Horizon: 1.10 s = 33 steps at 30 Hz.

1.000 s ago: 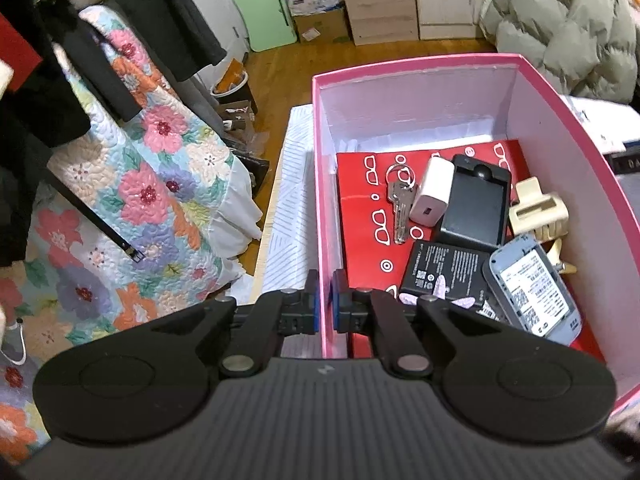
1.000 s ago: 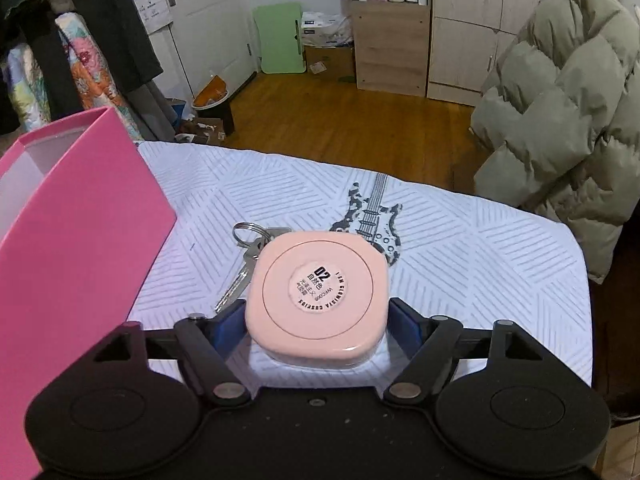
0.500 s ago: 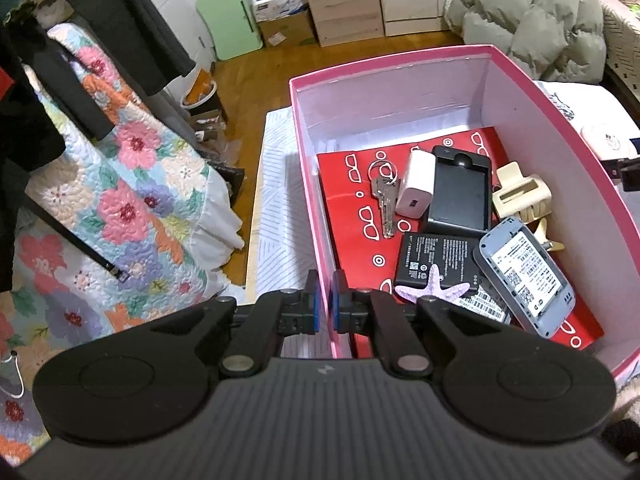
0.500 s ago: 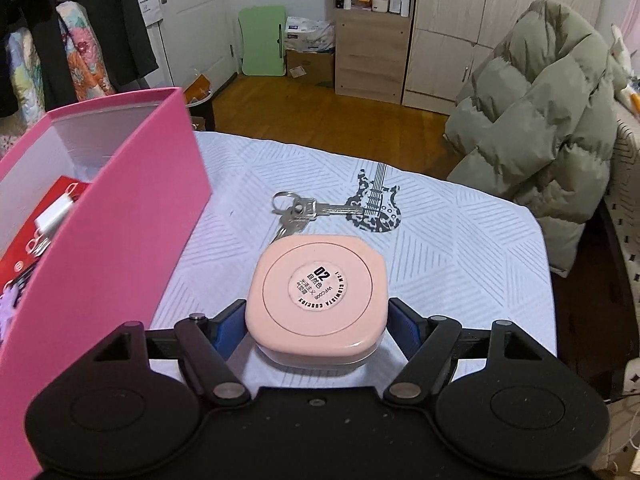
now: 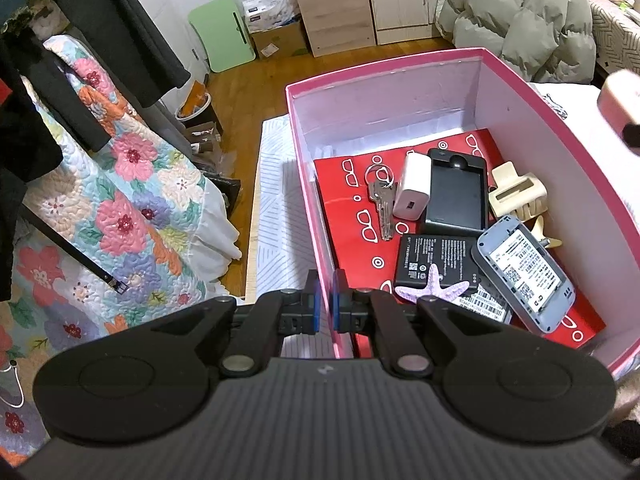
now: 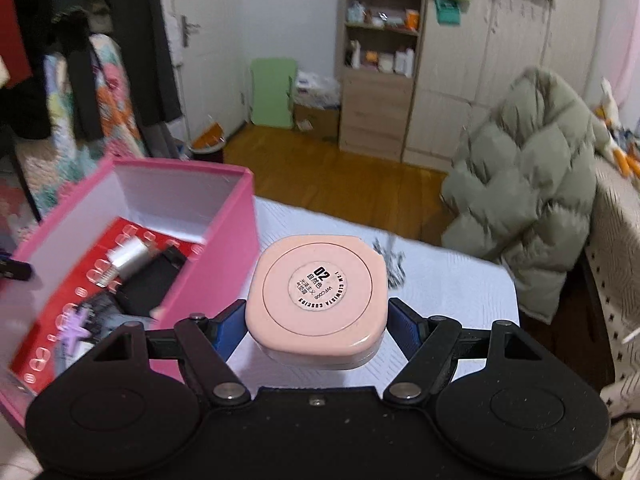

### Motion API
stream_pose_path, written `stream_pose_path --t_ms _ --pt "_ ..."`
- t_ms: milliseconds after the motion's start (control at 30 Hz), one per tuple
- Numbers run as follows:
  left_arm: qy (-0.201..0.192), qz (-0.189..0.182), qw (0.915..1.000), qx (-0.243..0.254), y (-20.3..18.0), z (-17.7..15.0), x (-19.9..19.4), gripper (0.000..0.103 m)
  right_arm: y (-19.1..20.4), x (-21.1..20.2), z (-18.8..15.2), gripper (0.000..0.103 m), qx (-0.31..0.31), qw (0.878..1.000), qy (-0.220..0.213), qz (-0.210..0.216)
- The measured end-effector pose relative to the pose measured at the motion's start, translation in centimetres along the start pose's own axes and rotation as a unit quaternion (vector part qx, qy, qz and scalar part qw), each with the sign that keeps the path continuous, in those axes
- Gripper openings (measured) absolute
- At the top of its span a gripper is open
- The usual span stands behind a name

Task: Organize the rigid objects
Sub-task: 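Carry the pink round case into the pink box and release it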

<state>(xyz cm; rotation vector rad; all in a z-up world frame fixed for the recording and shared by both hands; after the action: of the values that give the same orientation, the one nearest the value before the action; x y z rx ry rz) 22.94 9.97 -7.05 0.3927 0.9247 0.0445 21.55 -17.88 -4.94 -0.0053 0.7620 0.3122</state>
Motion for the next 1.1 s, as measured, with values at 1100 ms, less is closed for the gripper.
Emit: stream_pose_path --t_ms 1100 --pt "-0.029 -0.025 0.9987 -0.034 1.0 0.7 -0.8 0.003 11.2 5.8 6.1 0.079 0.047 0.959 0.048 0.277"
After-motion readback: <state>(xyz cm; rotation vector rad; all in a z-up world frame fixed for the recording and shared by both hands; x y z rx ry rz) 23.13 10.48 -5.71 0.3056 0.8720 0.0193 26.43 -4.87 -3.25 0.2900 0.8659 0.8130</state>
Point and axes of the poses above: each gripper's, at about its wrist camera, not at the fingertips, and x roughly the way its jaws point, y to its left, z to its top, the point moved 10 cm from there along x, roughly the way its jaws point, and after that the axes turned 10 degrees about z, right-handed, at the moved point
